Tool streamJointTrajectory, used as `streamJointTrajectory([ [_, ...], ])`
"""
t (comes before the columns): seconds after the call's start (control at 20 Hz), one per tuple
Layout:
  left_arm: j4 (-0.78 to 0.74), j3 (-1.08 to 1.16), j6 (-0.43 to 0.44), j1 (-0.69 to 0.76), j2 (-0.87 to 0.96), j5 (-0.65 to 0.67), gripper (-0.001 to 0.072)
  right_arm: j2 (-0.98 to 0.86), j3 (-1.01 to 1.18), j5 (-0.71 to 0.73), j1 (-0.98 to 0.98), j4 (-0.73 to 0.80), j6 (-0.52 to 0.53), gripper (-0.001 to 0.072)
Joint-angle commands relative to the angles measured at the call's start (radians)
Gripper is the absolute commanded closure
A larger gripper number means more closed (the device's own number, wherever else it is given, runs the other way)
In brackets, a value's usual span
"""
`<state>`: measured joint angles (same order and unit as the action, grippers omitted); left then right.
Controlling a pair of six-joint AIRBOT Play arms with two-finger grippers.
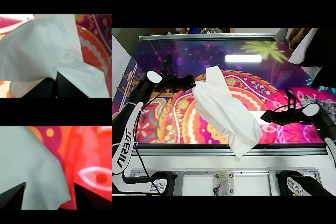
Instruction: Fold the clothes and pants, and hang the long-sleeved shirts on hangers.
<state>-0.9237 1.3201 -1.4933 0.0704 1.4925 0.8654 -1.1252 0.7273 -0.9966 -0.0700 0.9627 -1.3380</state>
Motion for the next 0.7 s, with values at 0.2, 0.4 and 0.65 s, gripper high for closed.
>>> streamJointTrajectory([
  [0.2,-0.001,0.007,0.014,-0.013,-0.023,0.017,0.0695,-0.251,-0.029,0.145,0.101,-0.124,0.034,0.0211],
  [0.4,0.000,0.008,0.014,-0.013,-0.023,0.017,0.0695,-0.250,-0.019,0.178,0.156,-0.148,0.079,0.0476],
  [0.65,0.011,0.260,0.013,-0.049,-0.055,0.087,0.0695,-0.074,0.187,0.095,0.088,-0.040,0.096,0.0701],
])
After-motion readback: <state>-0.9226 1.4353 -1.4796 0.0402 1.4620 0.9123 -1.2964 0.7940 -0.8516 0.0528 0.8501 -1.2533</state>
